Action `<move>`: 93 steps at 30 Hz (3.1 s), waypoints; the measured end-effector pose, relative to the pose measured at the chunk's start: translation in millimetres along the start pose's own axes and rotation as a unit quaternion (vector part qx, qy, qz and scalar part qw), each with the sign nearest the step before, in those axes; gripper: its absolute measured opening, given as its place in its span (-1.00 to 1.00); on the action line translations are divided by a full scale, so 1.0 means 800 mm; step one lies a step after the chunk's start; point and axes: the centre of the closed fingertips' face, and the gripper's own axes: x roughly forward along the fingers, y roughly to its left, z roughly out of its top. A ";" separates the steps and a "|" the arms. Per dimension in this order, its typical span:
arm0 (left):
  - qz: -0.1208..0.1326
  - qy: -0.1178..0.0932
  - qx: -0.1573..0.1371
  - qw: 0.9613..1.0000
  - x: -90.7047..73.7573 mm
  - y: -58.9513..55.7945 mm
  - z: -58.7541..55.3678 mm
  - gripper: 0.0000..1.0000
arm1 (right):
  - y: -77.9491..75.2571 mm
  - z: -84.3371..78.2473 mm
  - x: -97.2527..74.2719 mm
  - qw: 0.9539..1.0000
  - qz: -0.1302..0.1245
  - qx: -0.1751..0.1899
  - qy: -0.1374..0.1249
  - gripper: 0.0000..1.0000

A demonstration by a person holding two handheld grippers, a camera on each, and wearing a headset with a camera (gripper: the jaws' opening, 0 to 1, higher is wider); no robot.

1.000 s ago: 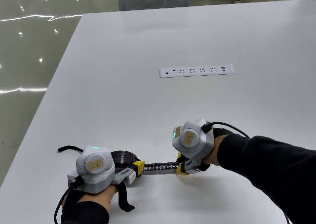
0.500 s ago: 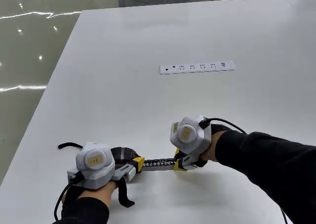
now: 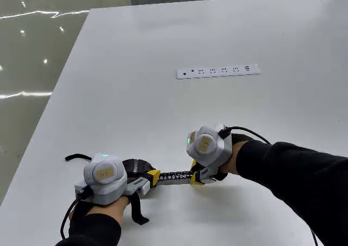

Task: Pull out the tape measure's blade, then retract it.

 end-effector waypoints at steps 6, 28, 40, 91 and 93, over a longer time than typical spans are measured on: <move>-0.002 -0.001 0.000 1.000 0.000 0.000 0.000 0.15 | 0.000 0.004 0.001 1.000 0.001 0.001 -0.004 -0.80; -0.014 -0.001 -0.003 1.000 -0.002 0.000 0.000 0.14 | 0.001 0.015 0.006 1.000 0.005 0.007 -0.021 -0.80; -0.016 -0.003 -0.006 1.000 -0.002 0.000 0.000 0.14 | 0.003 0.025 0.011 0.999 0.006 0.006 -0.032 -0.80; -0.017 -0.003 -0.009 1.000 -0.002 0.000 0.001 0.15 | 0.010 0.058 0.030 0.998 0.009 0.009 -0.062 -0.80; -0.017 -0.002 -0.009 1.000 -0.002 0.000 0.001 0.15 | 0.010 0.059 0.031 0.998 0.007 0.009 -0.063 -0.80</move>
